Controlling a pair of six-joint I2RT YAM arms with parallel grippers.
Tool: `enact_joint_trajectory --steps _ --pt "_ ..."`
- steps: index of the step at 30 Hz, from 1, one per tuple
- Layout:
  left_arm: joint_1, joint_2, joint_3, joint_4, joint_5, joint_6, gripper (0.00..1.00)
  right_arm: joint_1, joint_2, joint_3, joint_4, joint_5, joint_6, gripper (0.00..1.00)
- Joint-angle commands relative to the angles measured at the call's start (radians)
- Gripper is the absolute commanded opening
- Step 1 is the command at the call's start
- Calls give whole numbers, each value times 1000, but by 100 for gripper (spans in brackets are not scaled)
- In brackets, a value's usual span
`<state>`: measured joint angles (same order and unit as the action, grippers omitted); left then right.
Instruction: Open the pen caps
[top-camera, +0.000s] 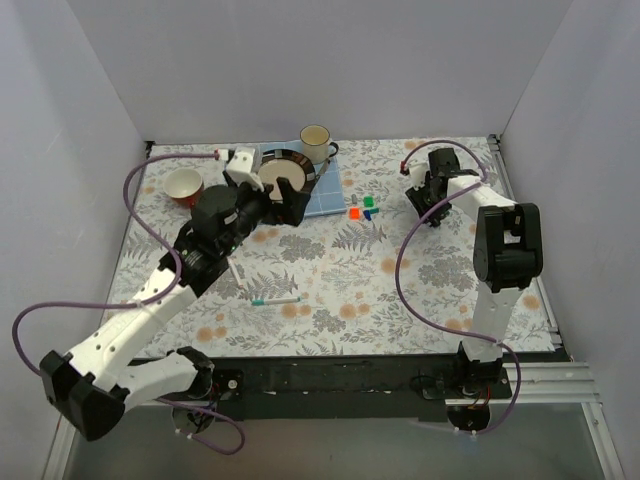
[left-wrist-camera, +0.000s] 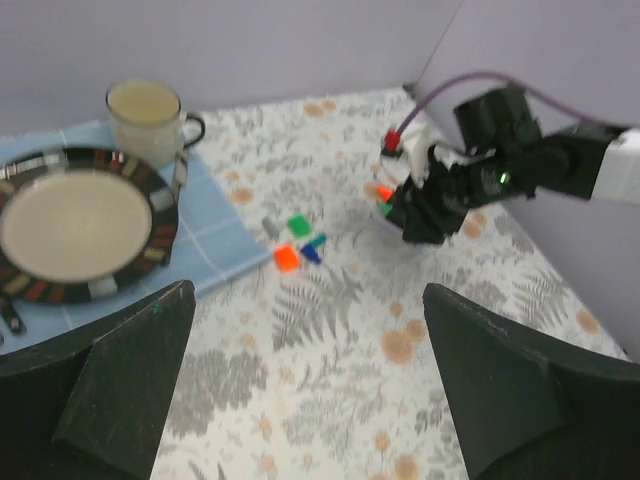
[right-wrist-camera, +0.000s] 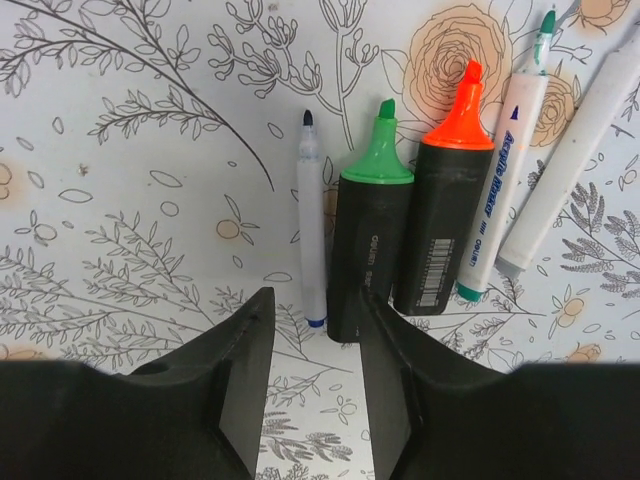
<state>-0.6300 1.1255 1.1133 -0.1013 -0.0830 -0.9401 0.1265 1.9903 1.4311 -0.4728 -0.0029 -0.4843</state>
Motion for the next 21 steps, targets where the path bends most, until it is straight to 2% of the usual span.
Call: enact_joint_trajectory --steps 1,2,5,6,9,10,12,15,16,17,18,21 --pt "4 -168 -229 -84 32 -58 98 -1 -144 2 -17 -66 -14 46" --pt "6 -206 -263 -95 41 -72 98 -1 -174 -12 -17 -118 -17 46" --pt "7 -323 -389 -142 43 -118 98 16 -292 -75 -36 -409 -95 46" --pt "7 -346 -411 -168 28 -120 98 22 -320 -113 -58 -594 -126 47" --pt "7 -421 -452 -199 -84 -106 98 103 -404 -179 -127 -869 -319 48" --pt "6 -434 -455 -202 -118 -95 98 177 -433 -195 -141 -903 -370 53" --pt "7 -470 -458 -201 -227 -88 98 302 -447 -239 -159 -942 -512 64" --pt "9 -521 -460 -219 -380 -94 98 462 -389 -233 -179 -876 -570 71" --pt "7 -541 -463 -225 -423 -98 98 498 -363 -186 -193 -847 -557 71" --pt "9 -582 -466 -225 -455 -101 98 534 -335 -163 -187 -756 -528 72" --pt "9 -604 -469 -227 -510 -104 98 608 -285 -138 -172 -702 -446 71" --pt "9 -689 -481 -225 -560 -124 98 741 -219 -92 -123 -505 -371 69"
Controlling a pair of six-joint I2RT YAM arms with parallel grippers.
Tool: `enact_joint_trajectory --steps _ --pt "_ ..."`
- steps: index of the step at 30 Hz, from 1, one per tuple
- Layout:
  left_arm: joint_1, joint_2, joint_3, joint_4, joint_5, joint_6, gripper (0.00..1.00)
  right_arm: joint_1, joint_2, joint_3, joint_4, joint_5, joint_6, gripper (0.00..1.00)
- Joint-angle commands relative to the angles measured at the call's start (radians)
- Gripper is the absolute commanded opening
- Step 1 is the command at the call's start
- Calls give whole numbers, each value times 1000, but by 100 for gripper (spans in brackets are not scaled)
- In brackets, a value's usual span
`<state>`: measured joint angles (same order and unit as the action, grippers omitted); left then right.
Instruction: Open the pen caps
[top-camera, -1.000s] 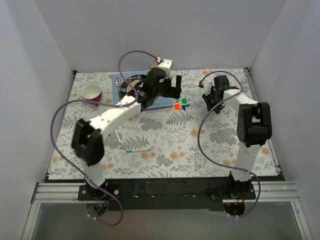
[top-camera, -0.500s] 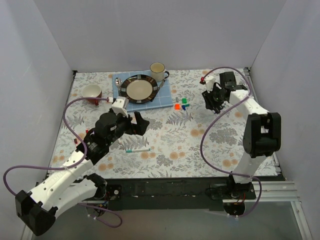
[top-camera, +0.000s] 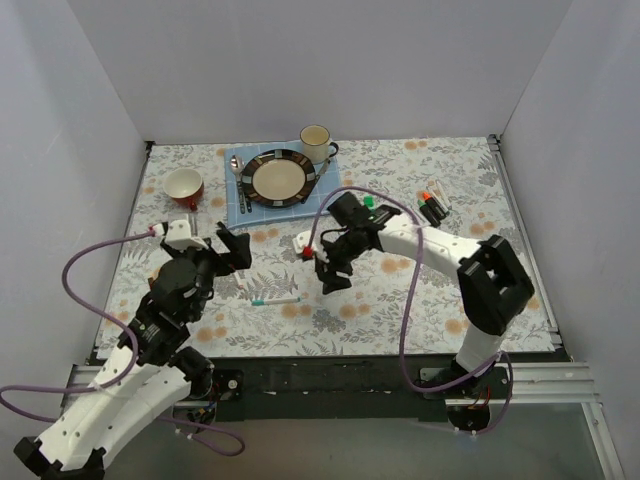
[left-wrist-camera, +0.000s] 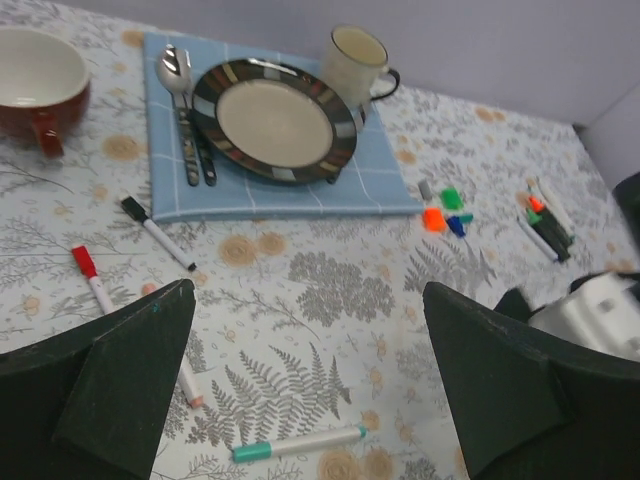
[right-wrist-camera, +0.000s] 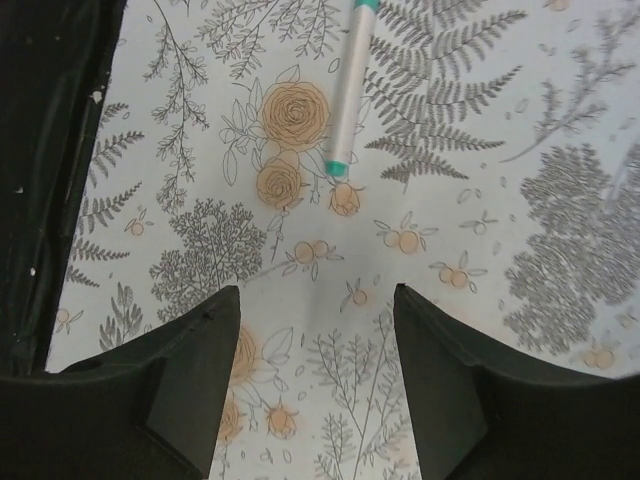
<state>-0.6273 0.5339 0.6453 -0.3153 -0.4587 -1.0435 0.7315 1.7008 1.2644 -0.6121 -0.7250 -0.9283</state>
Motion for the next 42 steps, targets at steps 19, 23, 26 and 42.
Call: enact_joint_trajectory --steps 19,23,26,42 --pt "9 -272 -42 15 -221 -55 98 379 428 371 -21 571 255 60" --pt "9 -275 -41 12 -204 -55 98 387 456 369 -43 617 255 51" --pt "9 -279 -42 15 -183 -56 98 385 464 339 -61 639 253 40" --pt "8 -279 -124 64 50 -257 98 100 202 -15 0 379 276 1"
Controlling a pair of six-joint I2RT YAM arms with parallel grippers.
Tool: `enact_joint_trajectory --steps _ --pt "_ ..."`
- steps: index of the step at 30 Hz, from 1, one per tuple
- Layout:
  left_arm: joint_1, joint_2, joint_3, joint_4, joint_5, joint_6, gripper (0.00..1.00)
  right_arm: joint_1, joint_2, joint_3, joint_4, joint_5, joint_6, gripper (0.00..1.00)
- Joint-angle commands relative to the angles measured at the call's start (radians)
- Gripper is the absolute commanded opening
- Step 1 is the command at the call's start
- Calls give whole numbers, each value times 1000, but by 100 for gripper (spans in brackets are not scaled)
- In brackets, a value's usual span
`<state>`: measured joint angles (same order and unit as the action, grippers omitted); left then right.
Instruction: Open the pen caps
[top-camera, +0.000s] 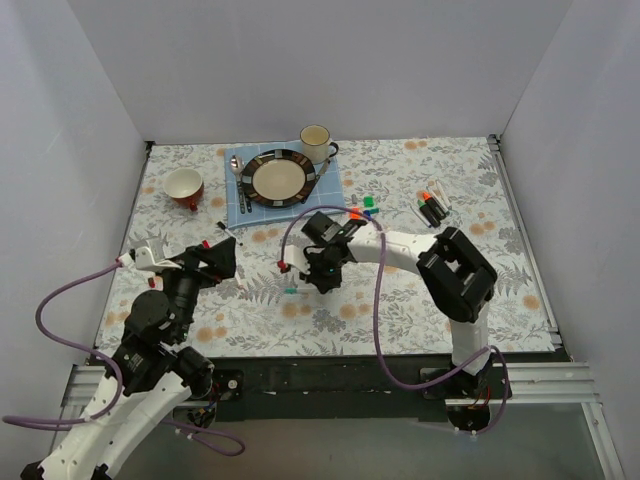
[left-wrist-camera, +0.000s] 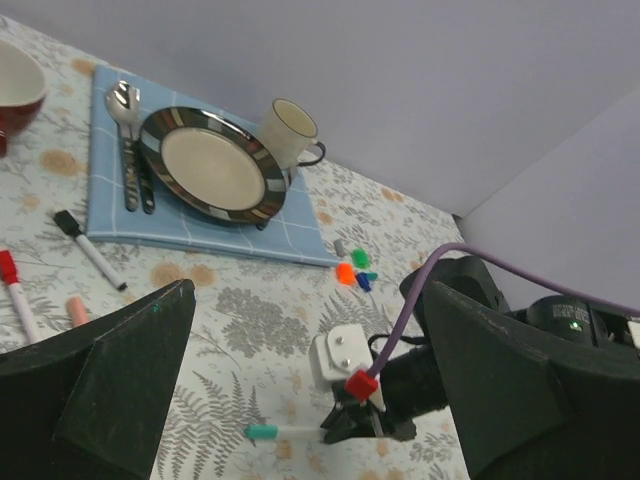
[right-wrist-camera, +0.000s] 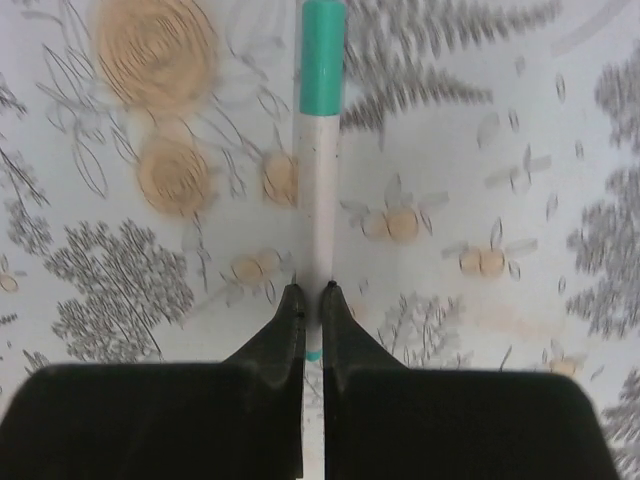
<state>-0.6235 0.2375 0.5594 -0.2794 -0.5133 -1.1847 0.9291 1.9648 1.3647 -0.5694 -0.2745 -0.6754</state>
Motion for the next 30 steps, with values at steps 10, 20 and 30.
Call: enact_joint_trajectory --steps 10,20,30 --pt "2 462 -317 650 507 -584 98 -384 -268 -273 42 -448 89 1" --pt "-19 996 -239 985 552 -679 98 -469 -279 -285 42 -680 123 1" --pt "-62 1154 -176 1115 570 -688 81 -469 -253 -277 34 -718 126 1"
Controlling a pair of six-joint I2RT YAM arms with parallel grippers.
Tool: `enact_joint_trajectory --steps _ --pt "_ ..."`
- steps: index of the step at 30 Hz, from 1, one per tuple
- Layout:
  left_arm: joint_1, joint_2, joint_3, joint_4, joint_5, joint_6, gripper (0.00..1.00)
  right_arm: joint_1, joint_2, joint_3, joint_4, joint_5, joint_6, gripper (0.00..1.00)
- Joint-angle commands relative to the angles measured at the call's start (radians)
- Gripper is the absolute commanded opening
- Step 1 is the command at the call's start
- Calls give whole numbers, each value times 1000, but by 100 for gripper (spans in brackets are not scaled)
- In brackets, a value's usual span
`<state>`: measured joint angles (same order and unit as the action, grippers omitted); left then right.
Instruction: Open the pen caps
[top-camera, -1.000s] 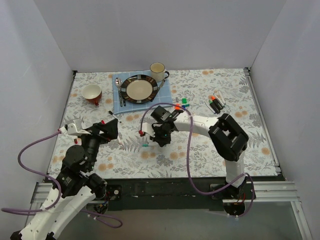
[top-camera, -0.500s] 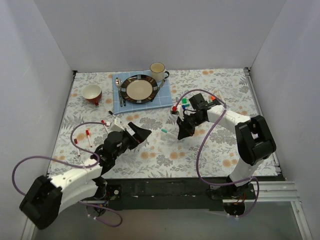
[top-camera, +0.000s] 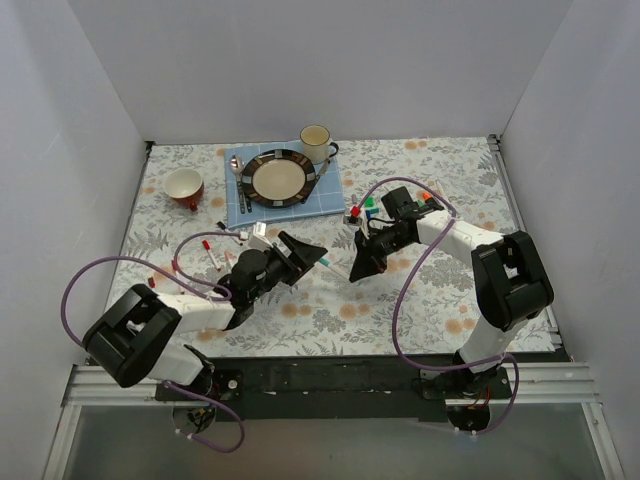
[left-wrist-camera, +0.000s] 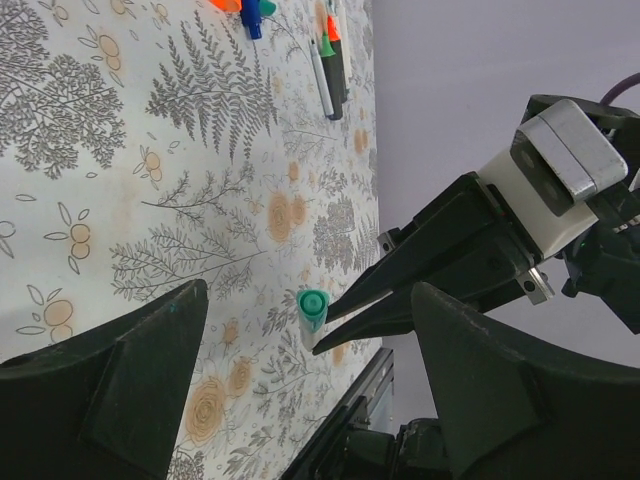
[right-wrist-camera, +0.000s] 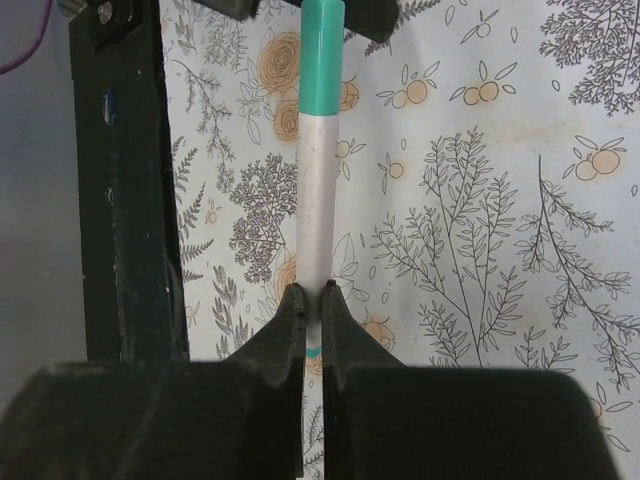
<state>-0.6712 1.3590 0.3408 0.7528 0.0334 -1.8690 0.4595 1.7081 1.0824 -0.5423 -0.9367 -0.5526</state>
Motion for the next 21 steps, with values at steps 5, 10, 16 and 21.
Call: enact_joint_trajectory --steps 5,10,16,21 --pt "-28 83 67 86 17 10 68 -1 5 5 7 -59 3 1" --pt "-37 117 87 99 7 31 48 -1 15 5 7 -54 3 1" --pt "-44 158 106 147 39 48 2 -1 24 5 8 -42 6 1" --pt "-48 172 90 206 63 95 0 1 27 5 15 -56 16 21"
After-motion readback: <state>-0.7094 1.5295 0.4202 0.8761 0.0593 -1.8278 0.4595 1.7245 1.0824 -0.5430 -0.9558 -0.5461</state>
